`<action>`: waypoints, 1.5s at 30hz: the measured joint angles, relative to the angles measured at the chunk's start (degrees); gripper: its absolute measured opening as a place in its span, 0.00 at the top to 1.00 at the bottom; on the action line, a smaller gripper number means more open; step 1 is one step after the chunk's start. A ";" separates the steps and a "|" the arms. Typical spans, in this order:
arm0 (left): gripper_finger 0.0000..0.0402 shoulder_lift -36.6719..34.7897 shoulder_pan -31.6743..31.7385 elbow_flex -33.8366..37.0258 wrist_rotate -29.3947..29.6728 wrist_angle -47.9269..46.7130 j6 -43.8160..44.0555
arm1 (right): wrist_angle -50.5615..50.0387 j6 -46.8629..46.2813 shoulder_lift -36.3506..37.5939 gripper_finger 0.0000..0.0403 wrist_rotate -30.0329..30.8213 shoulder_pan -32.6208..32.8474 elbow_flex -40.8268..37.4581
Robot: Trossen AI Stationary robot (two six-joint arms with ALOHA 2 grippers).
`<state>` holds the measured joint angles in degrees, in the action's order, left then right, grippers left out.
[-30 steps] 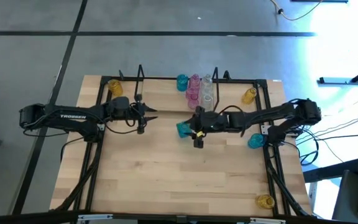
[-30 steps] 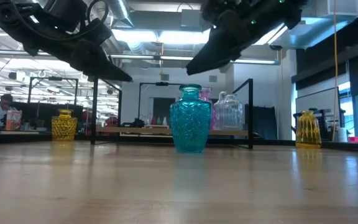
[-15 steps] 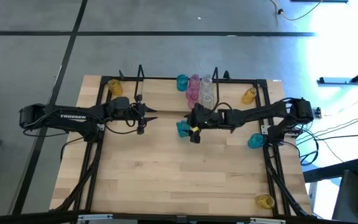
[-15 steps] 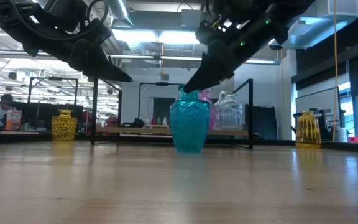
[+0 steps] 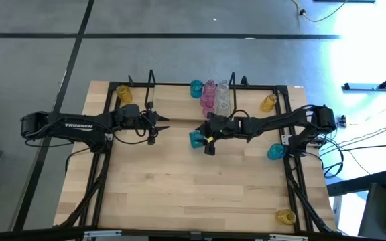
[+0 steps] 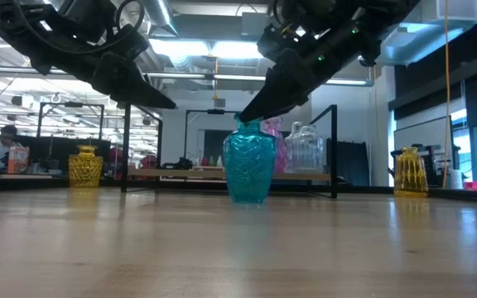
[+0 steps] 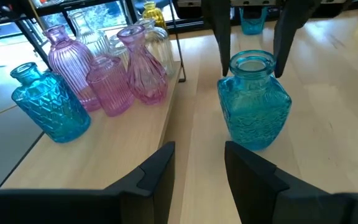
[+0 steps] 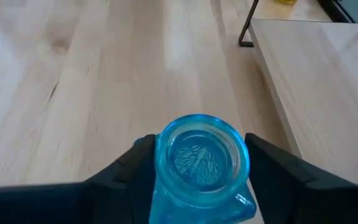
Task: Sort vases onto shelf
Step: Put the top blue vase on the shelf aligned with the other blue vase
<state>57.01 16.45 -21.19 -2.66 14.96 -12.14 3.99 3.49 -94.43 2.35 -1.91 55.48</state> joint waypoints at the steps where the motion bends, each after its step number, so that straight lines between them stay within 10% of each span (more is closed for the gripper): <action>1: 0.67 0.00 0.00 0.00 0.00 0.00 0.00 | -0.04 0.00 0.00 0.52 0.09 0.00 0.00; 45: 0.67 0.00 0.01 0.00 0.02 0.00 -0.04 | -0.65 5.67 -0.02 0.55 11.10 -7.03 9.50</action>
<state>57.01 16.45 -21.19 -2.63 14.96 -12.19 3.34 9.16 -94.45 13.45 -8.95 64.99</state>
